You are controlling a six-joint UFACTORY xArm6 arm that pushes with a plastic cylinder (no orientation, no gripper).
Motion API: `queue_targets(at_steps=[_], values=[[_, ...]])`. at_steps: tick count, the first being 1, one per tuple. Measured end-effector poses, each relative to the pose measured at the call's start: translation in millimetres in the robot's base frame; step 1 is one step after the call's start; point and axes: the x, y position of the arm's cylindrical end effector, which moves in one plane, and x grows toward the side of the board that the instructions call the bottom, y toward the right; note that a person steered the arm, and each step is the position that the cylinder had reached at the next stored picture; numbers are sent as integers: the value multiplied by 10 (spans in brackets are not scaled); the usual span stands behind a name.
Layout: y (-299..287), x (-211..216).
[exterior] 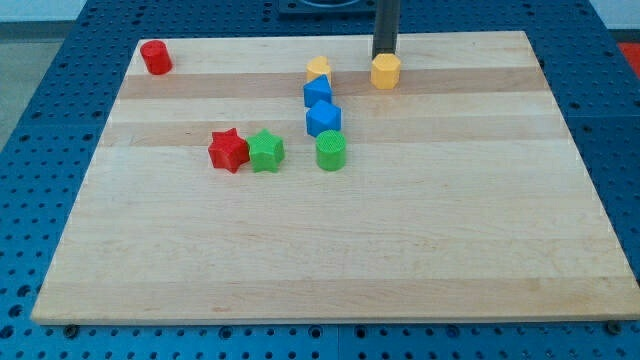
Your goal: Move yellow hexagon towards right of the board
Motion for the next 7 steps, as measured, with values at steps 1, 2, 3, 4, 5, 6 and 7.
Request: queue_targets(at_steps=[1,2,3,4,5,6,7], values=[[-1,0],[-258,0],[-539,0],[-687,182],[-689,599],[-689,605],[-584,605]])
